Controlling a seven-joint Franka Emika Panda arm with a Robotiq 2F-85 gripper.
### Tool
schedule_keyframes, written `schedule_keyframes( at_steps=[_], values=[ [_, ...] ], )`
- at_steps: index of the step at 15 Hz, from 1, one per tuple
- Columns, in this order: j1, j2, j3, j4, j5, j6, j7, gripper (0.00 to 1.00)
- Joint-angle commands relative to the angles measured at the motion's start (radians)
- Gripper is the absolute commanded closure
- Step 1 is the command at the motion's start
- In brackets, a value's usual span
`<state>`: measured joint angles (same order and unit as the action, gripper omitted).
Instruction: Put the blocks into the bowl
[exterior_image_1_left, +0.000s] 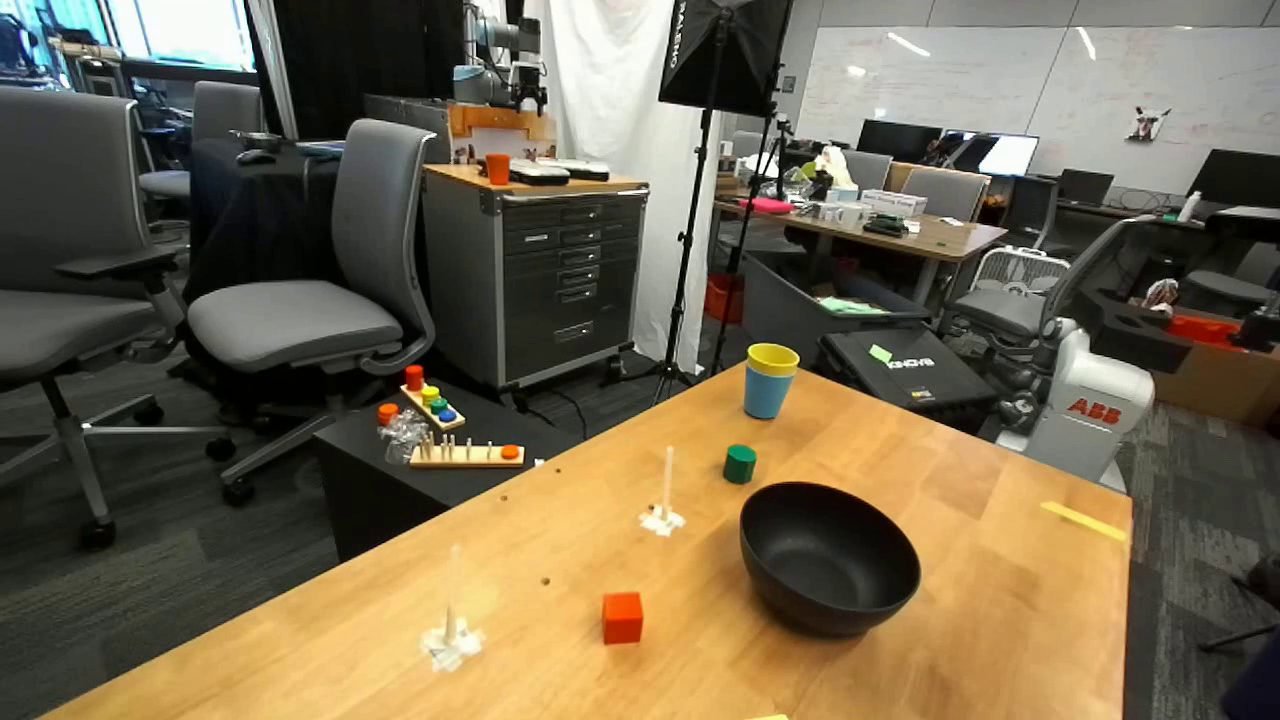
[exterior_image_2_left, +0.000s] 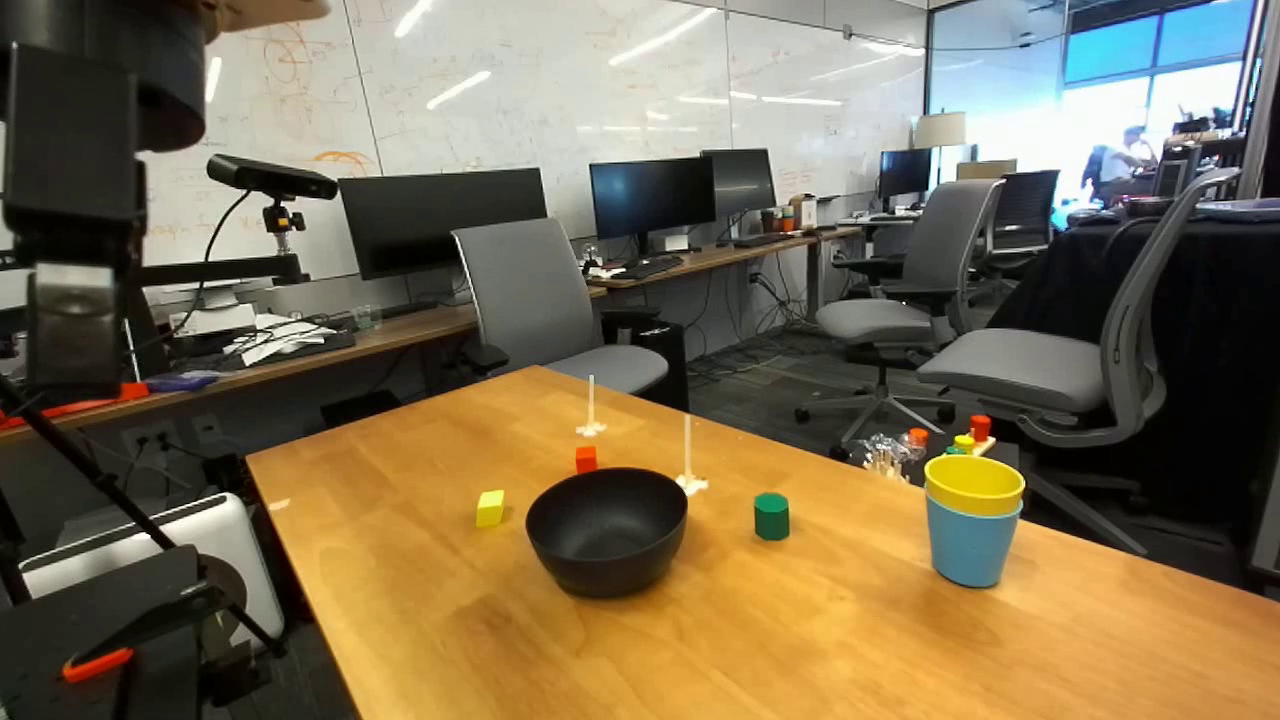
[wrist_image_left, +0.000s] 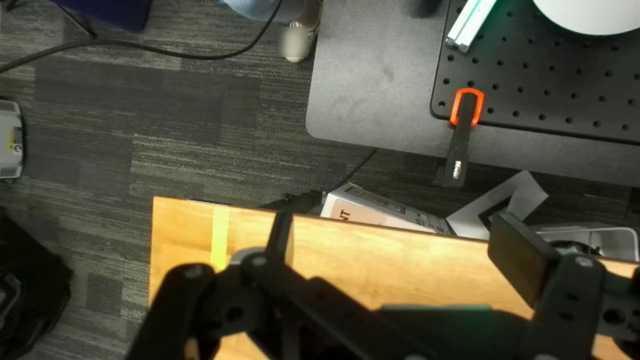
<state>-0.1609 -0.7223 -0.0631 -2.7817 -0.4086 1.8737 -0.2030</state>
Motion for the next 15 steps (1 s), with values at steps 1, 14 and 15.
schedule_keyframes(
  at_steps=[1, 14, 15],
  values=[
    [0.008, -0.005, -0.030, 0.003, -0.022, 0.071, 0.038, 0.00],
    [0.046, 0.217, 0.095, 0.002, 0.028, 0.554, 0.302, 0.00],
    [0.056, 0.241, 0.109, 0.002, 0.038, 0.568, 0.321, 0.00]
  ],
)
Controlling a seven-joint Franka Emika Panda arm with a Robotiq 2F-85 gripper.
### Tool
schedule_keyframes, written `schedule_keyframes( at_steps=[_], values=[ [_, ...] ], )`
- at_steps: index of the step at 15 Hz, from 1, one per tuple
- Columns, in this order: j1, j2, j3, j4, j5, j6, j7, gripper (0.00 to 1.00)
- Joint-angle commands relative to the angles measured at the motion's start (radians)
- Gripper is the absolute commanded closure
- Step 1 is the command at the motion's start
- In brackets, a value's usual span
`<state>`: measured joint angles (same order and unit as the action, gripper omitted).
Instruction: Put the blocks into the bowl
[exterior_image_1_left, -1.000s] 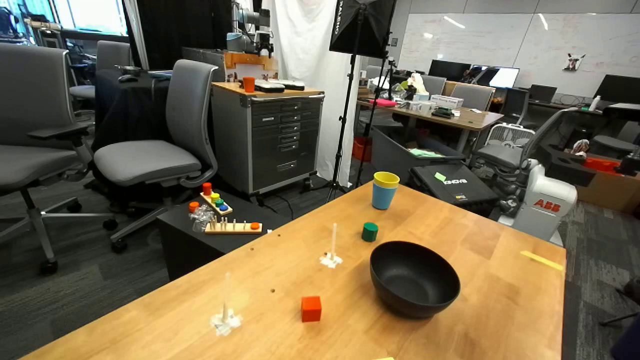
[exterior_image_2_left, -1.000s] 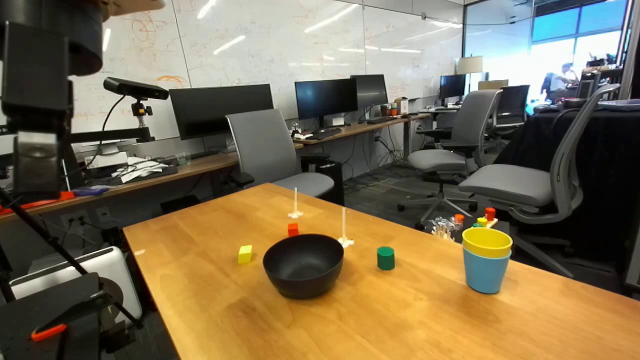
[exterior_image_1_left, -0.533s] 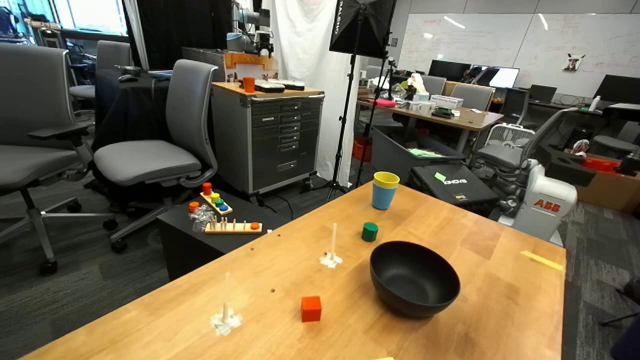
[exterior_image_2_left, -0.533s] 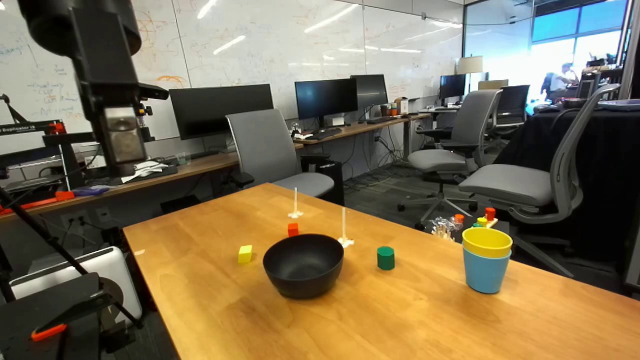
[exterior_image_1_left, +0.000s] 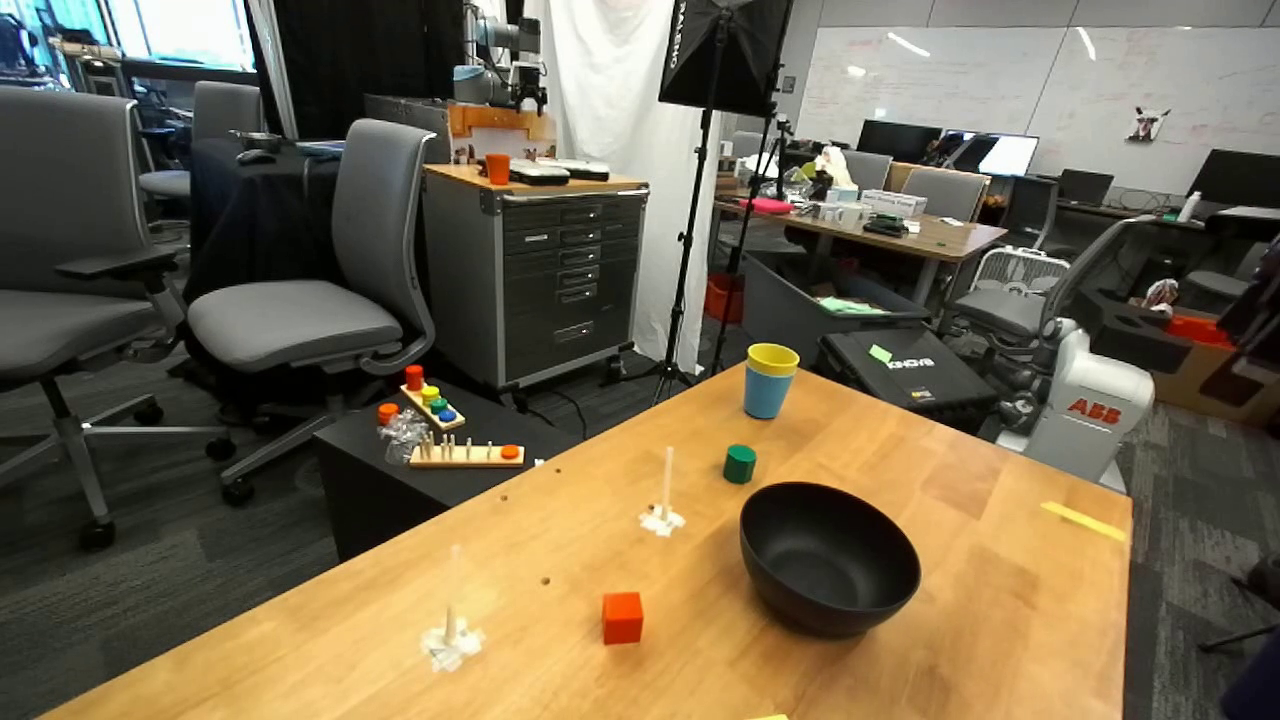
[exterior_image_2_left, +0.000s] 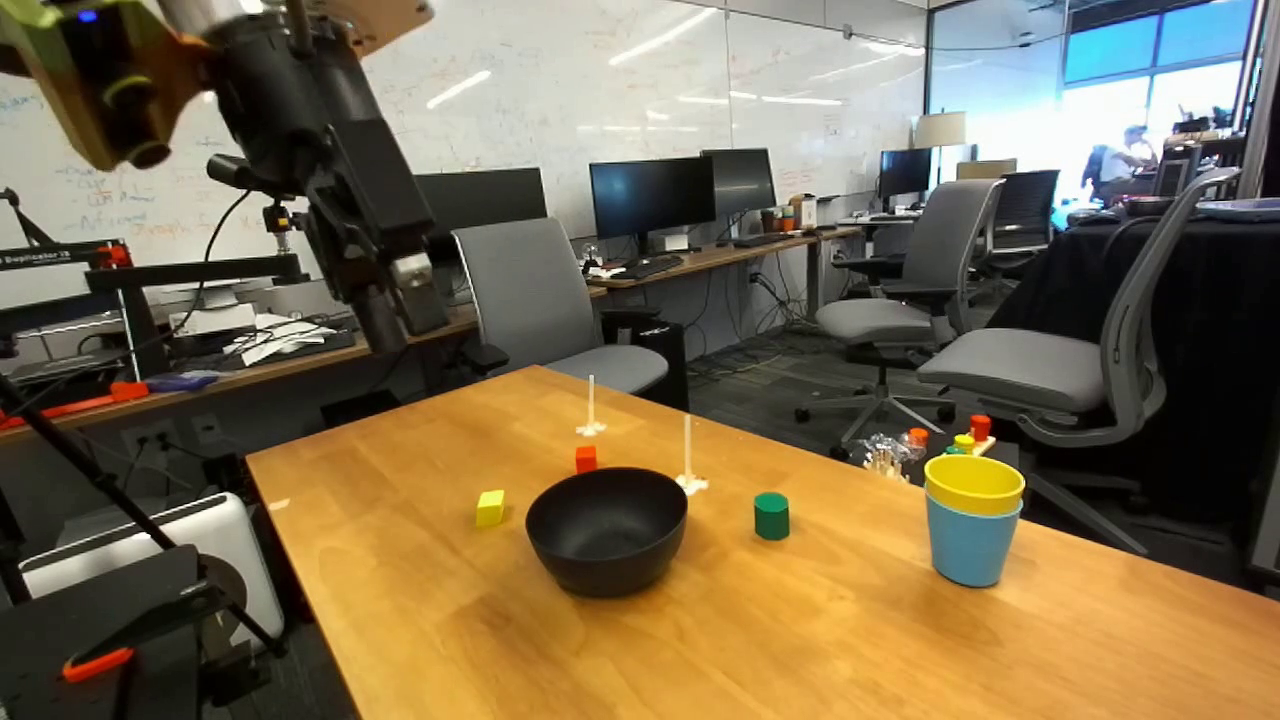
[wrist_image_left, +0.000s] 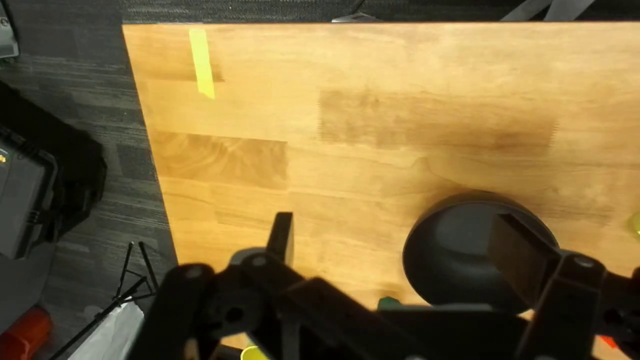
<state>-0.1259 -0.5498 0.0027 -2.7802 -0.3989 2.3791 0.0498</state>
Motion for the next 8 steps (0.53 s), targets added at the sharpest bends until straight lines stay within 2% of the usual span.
schedule_keyframes(
  at_steps=[1, 8],
  values=[
    [0.039, 0.094, 0.053, 0.000, 0.054, 0.083, 0.086, 0.00],
    [0.131, 0.248, 0.114, 0.000, 0.176, 0.181, 0.148, 0.00]
  ],
)
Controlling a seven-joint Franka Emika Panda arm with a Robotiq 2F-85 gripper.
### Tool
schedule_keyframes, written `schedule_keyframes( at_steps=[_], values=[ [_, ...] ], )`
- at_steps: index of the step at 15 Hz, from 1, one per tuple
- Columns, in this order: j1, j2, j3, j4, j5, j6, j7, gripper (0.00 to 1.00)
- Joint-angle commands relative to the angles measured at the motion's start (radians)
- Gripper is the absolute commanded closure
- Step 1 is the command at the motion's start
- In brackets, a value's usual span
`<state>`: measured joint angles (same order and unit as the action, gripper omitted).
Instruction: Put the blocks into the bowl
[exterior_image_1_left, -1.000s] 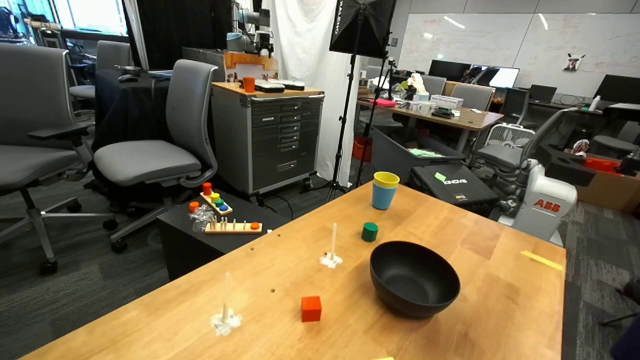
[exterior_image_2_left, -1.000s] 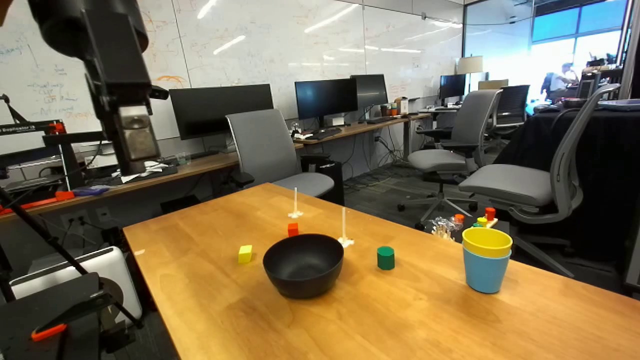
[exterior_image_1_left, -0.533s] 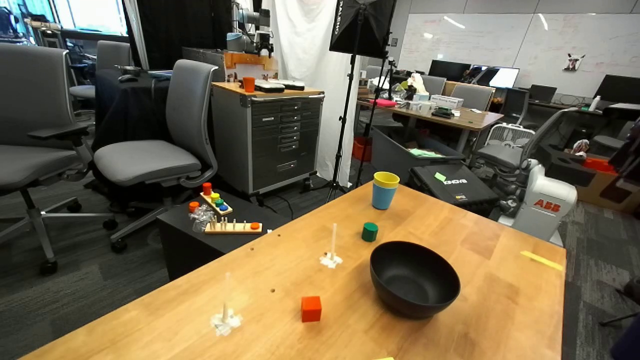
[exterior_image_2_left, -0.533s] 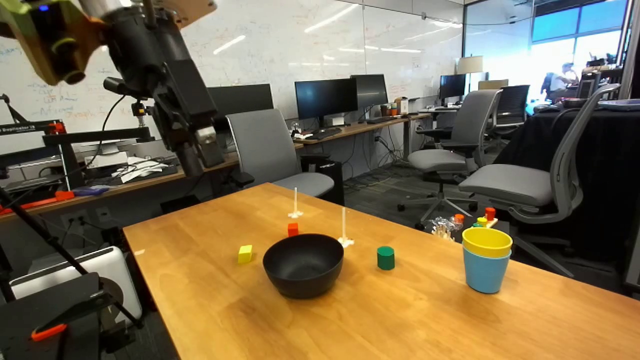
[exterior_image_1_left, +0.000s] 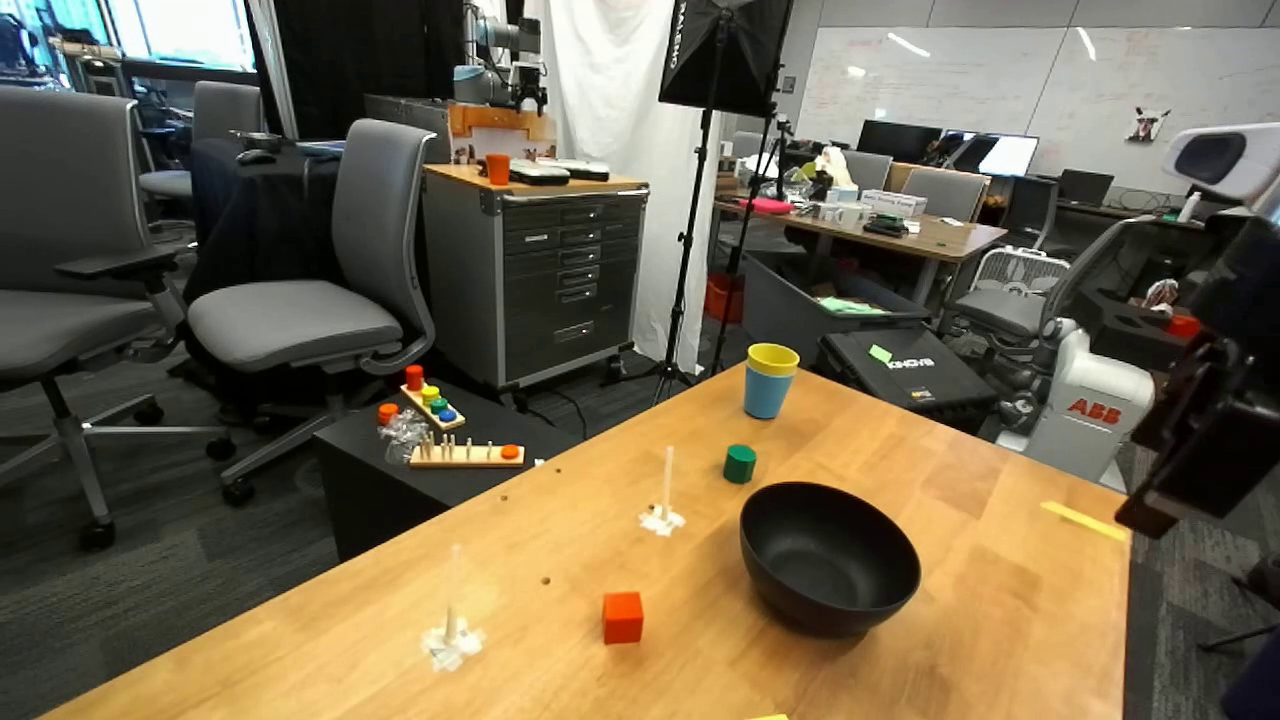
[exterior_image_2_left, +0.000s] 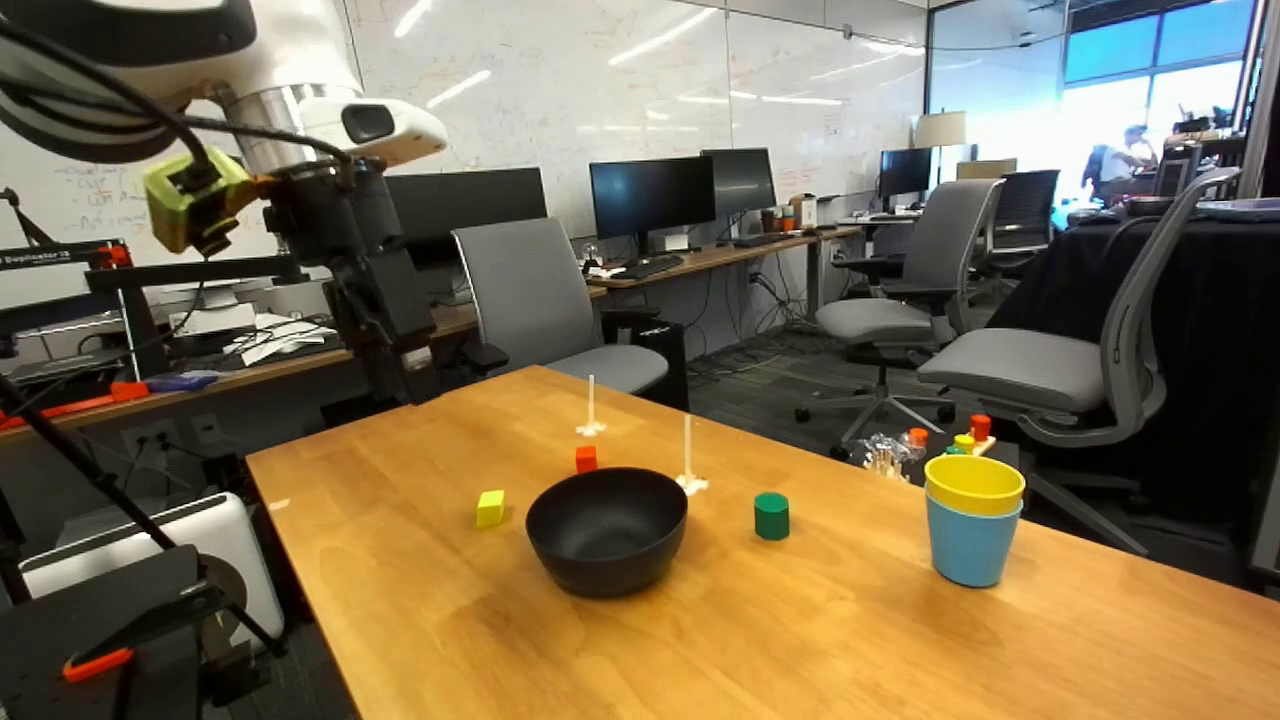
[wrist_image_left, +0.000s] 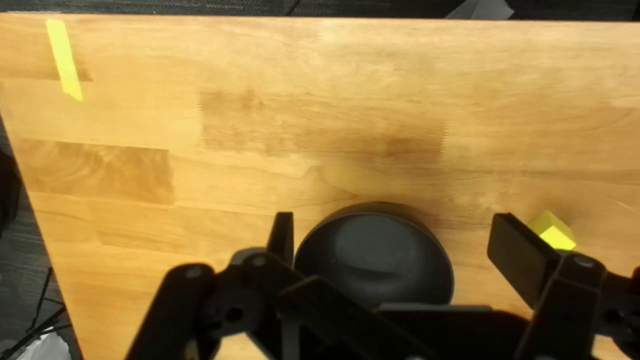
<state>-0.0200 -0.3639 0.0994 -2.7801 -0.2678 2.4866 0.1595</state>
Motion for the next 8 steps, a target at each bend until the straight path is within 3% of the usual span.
schedule_keyframes(
  at_steps=[1, 5, 8],
  values=[
    [0.031, 0.085, 0.022, 0.000, 0.056, 0.098, 0.049, 0.00],
    [0.057, 0.192, 0.038, 0.000, 0.109, 0.241, 0.110, 0.00],
    [0.056, 0.273, 0.072, 0.000, 0.101, 0.349, 0.227, 0.00]
  ],
)
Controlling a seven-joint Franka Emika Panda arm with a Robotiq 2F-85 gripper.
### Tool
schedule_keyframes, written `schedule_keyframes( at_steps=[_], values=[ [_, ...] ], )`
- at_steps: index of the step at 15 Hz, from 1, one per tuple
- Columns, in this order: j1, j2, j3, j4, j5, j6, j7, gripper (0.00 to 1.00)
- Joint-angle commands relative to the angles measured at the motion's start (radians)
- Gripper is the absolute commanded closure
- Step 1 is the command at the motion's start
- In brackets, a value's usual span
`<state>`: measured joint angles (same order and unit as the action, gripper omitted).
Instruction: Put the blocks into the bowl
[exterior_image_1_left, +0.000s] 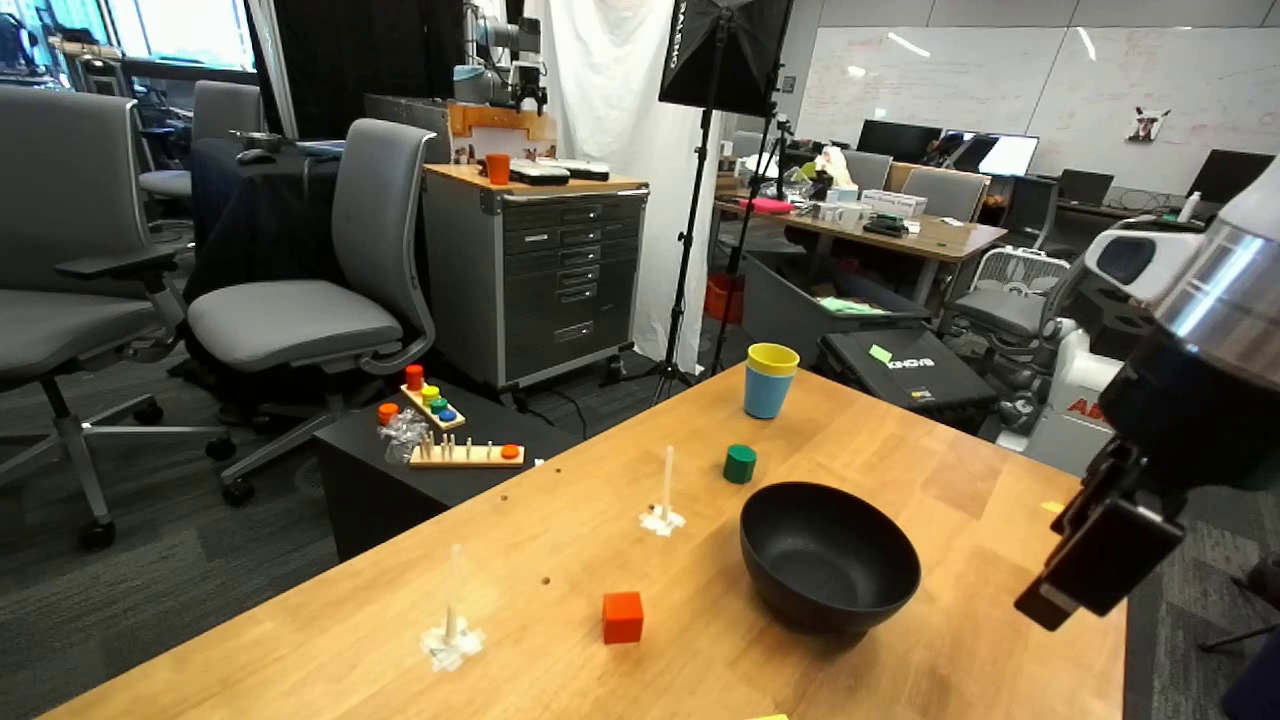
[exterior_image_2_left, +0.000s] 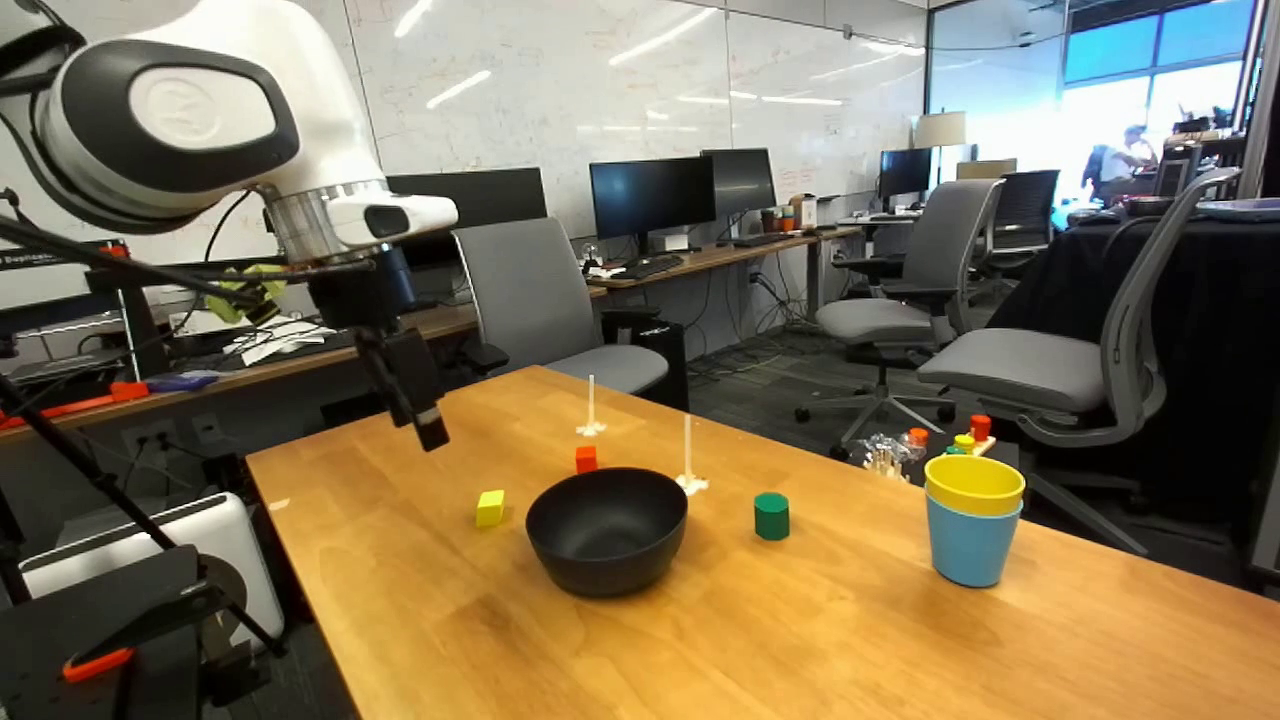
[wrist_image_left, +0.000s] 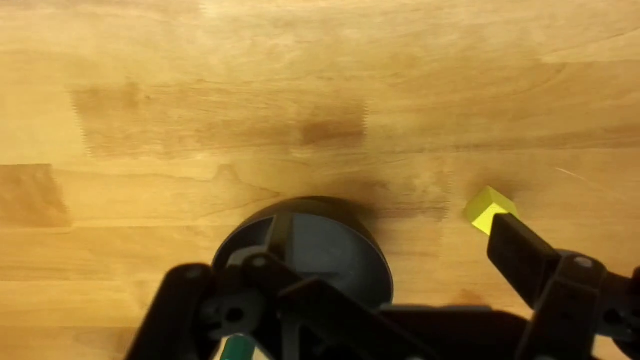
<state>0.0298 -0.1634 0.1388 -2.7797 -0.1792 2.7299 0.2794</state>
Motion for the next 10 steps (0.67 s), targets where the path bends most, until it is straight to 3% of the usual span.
schedule_keyframes(
  at_steps=[1, 6, 10],
  values=[
    [0.005, 0.098, 0.044, 0.000, 0.001, 0.132, 0.166, 0.00],
    [0.009, 0.213, 0.072, 0.001, -0.101, 0.270, 0.487, 0.00],
    [0.043, 0.255, 0.037, 0.002, -0.237, 0.323, 0.742, 0.00]
  ],
)
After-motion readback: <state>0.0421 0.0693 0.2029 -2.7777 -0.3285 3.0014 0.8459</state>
